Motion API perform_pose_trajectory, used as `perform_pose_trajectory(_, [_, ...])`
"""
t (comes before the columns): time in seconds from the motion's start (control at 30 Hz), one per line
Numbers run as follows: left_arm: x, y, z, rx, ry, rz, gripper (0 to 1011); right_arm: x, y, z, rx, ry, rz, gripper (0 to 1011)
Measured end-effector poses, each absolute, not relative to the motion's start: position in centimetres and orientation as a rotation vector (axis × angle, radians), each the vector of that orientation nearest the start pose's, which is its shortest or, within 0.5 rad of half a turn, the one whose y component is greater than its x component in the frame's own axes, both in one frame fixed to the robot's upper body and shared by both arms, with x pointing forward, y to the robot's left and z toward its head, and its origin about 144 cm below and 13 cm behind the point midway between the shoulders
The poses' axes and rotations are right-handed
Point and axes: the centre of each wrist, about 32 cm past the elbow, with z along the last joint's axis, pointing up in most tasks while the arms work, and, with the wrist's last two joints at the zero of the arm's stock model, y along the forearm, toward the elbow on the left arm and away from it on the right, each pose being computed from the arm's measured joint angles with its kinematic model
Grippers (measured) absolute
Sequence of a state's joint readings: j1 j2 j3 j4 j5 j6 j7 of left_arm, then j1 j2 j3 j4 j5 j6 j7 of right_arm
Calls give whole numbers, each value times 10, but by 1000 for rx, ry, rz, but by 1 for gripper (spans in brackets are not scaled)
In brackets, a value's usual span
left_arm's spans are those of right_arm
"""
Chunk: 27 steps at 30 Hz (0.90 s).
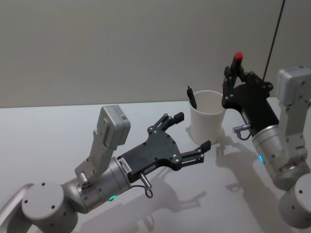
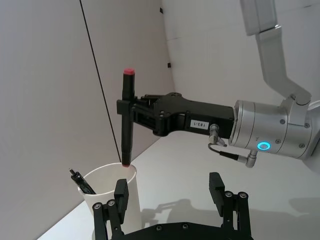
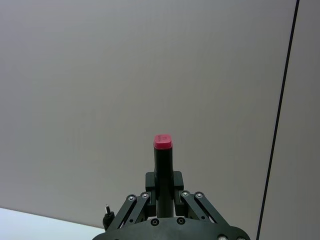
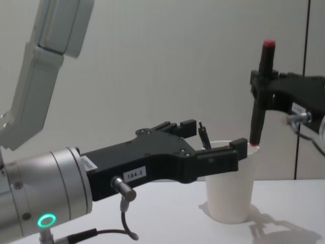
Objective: Place the pen into the pen holder.
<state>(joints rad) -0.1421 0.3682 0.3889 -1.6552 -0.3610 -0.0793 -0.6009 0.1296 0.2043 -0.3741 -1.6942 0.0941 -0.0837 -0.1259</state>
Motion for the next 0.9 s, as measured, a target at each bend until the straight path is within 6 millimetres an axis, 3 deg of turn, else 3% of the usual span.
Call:
perform_pose_trajectory(0.43, [474,209,1189,-71,-142,575,1001,472,-156,1199,120,-183,-1298,203])
perform_pose_trajectory(0.9, [474,209,1189,-71,-142,575,1001,473,-154,1197,107,-151,-1297,641])
